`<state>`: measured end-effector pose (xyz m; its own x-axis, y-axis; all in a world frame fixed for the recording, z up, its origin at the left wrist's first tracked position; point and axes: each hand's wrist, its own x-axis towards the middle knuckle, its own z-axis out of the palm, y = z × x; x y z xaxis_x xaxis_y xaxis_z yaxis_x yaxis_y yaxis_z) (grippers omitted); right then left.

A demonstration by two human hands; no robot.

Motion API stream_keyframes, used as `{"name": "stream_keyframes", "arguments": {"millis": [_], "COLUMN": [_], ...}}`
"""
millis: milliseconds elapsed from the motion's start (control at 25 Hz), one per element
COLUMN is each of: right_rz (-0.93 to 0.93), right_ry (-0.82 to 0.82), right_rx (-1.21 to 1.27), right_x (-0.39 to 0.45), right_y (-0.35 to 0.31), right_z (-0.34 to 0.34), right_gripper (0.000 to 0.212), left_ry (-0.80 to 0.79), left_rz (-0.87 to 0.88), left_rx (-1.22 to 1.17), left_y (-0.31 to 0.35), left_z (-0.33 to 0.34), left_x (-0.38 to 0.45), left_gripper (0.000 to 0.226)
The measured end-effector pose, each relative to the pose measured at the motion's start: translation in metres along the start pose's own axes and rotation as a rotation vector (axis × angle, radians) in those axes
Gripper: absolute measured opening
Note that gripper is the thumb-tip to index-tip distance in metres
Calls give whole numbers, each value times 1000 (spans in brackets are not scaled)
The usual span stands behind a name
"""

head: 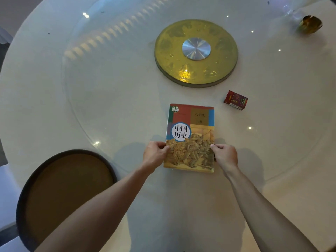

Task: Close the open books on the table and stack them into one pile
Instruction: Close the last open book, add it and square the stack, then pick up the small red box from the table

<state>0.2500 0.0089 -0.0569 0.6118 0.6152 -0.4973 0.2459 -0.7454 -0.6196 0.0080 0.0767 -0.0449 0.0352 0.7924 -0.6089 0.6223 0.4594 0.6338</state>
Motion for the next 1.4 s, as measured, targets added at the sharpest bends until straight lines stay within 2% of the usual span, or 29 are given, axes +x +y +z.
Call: {"name": "stream_keyframes", "arguments": {"millis": [160, 360, 440, 520, 560, 640, 720, 800, 920, 1000, 1120, 1240, 1400], "right_rz": [-31, -33, -33, -36, -39, -27, -1, 5, -79, -157, -262, -259, -232], "right_ry": [14, -44, -56, 24, 77, 152, 177, 151, 120, 61, -114, -96, -79], "right_rx": [-46, -40, -51, -44, -16, 60, 89, 53, -62, -90, -209, -251, -214], "right_x": [12, 13, 17, 29, 40, 69, 97, 122, 148, 163, 179, 187, 176], "right_y": [-6, -7, -11, -19, -24, -36, -46, -50, -56, -60, -61, -61, -58], "right_z": [5, -2, -12, -28, -37, -56, -72, -84, -95, -99, -99, -100, -91], "right_gripper": [40, 43, 47, 44, 39, 28, 27, 41, 59, 63, 68, 62, 40], "left_ry": [18, -58, 53, 185, 182, 84, -6, -75, -135, -148, -189, -207, -276], "left_rz": [4, 41, 62, 161, 229, 340, 387, 396, 391, 355, 256, 212, 223], "left_rx": [46, 162, 236, 223, 179, 105, 69, 51, 70, 90, 89, 72, 22], "left_y": [3, 8, 25, 53, 72, 113, 149, 180, 211, 226, 233, 231, 227], "left_z": [3, -7, -11, -7, -1, 16, 38, 65, 101, 119, 140, 153, 159], "left_x": [7, 12, 15, 23, 29, 42, 55, 68, 87, 99, 114, 123, 121], "left_gripper": [20, 29, 32, 42, 39, 33, 32, 38, 48, 53, 57, 51, 43]}}
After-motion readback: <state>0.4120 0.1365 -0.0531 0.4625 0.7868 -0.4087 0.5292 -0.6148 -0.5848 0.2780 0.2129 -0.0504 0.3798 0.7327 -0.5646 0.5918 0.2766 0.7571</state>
